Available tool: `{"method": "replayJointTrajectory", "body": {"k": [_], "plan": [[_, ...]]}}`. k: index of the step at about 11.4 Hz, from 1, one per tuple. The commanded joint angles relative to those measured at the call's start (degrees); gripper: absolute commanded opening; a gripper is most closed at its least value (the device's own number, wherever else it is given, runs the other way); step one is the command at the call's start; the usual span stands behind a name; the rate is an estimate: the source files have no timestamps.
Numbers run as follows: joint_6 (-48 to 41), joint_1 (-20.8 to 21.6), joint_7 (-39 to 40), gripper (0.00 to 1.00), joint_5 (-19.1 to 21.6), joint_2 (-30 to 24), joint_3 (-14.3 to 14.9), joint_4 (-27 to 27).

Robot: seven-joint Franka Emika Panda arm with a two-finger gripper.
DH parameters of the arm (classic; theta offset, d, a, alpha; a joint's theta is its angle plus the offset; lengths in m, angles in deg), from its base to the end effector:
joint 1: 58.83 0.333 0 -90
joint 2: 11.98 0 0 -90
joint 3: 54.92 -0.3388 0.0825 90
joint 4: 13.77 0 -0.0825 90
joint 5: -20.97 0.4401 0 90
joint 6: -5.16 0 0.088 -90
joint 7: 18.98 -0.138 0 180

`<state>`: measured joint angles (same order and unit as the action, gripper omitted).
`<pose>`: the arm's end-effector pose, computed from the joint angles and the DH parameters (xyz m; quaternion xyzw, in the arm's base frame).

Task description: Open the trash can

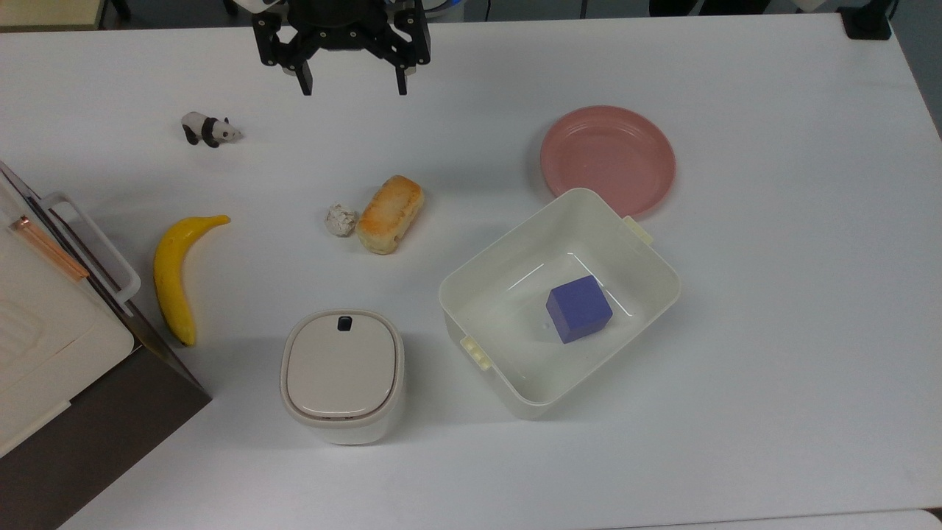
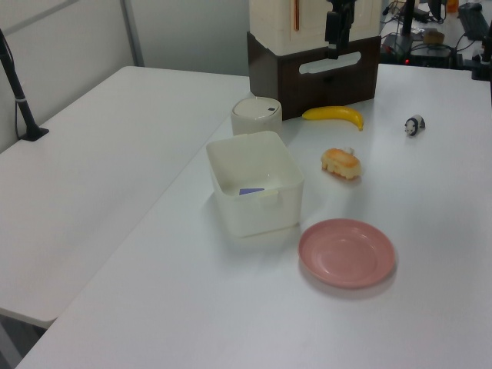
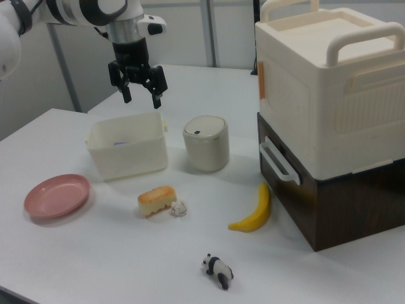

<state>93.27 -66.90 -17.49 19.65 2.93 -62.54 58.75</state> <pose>0.6917 -0.0211 0.6057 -0.9999 -0.0063 -0.0071 0.0054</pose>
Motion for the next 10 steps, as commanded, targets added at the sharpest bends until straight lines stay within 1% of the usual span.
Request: {"method": "replayJointTrajectory", "body": {"k": [1,4,5,6,7,8,9,10], "plan": [[0.48,0.43,2.11,1.0,0.18,0.3,0.42,-0.63],[0.48,0.43,2.81,1.0,0.18,0.3,0.42,-0.54],[0.48,0.52,2.82,0.97,0.18,0.3,0.42,-0.54],[0.57,0.52,2.9,0.79,0.18,0.3,0.42,-0.45],[0.65,0.52,2.9,0.42,0.18,0.47,0.5,-0.36],[2.31,0.7,2.82,0.12,0.01,1.08,0.42,-0.27],[6.68,0.78,2.82,0.0,-0.17,1.35,0.42,0.68],[10.81,1.22,2.82,0.0,-0.35,1.35,0.42,2.09]]}}
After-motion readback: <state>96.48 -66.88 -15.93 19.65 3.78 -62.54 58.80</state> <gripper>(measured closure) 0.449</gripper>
